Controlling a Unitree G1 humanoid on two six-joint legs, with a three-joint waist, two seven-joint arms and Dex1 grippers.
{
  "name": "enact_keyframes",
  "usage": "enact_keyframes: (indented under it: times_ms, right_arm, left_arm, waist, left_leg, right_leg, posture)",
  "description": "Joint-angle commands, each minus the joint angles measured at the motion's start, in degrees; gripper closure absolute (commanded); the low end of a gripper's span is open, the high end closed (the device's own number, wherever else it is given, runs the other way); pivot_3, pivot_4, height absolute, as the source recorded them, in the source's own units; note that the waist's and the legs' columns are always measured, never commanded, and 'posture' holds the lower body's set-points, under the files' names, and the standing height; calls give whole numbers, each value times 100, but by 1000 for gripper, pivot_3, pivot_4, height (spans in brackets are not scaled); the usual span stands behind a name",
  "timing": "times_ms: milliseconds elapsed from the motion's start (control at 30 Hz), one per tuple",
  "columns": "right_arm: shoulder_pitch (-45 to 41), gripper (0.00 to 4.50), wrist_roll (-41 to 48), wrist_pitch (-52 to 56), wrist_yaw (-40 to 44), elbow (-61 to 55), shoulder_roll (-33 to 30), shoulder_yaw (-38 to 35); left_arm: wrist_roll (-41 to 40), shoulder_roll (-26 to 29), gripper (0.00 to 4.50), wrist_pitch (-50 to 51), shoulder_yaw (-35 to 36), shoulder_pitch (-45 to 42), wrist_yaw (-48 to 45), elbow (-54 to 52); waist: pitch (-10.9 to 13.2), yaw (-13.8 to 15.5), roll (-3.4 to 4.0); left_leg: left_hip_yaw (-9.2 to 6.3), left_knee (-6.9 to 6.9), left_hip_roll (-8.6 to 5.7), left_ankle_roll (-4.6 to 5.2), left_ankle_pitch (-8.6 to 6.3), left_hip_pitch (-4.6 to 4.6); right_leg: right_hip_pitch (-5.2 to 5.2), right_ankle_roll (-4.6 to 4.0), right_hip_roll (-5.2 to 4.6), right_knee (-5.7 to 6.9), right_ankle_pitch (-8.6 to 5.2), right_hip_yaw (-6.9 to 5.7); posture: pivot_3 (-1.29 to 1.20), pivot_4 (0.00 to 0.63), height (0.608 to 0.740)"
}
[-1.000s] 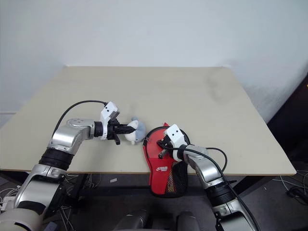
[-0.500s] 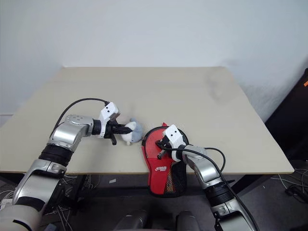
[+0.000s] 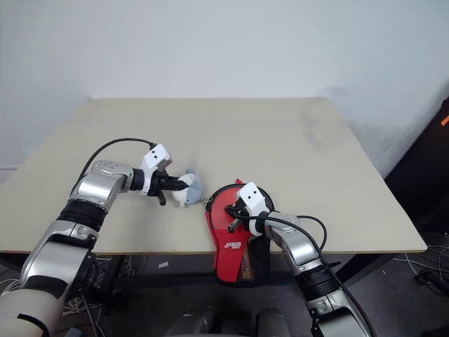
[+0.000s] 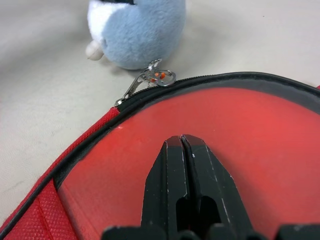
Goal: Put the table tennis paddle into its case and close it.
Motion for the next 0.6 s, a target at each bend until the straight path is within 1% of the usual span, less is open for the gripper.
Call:
enact_keyframes:
  times_ms: [33,233,333,600]
  right_arm:
    - [27,4500,6,49,59,168,57,48]
    - [7,4500,-13,37,73,192,65,57]
    - [8,4500,-21,38,84,177,55,69]
    - [8,4500,-31,34,85,176,78,96]
  left_arm:
    - [353,3,4492,-339,-40,-440,290,299]
    - [664,-262,4492,-697,-101,-814,484,968]
    - [789,-458,4492,-908,-84,-1017,724,1331]
    - [937,-1062,4492,-1432,146,-1665,2136,2480]
  waist:
    - [-1,-4,-1]
    - [-1,-3,-4]
    - [-2,-1,-5]
    - [-1,1,-13]
  left_leg:
    - [1,0,0,0,0,1]
    - [2,1,0,1,0,7]
    - [0,3,1,1,0,7]
    - [-1,7,1,0,-1,6]
  right_leg:
    - [0,0,3,1,0,-1]
    - [2,0,16,1,0,-2]
    - [2,0,22,1,0,-2]
    - [2,1,28,1,1,-3]
  posture:
    - [0,0,739]
    - [0,0,739]
    - [0,0,739]
    - [0,0,739]
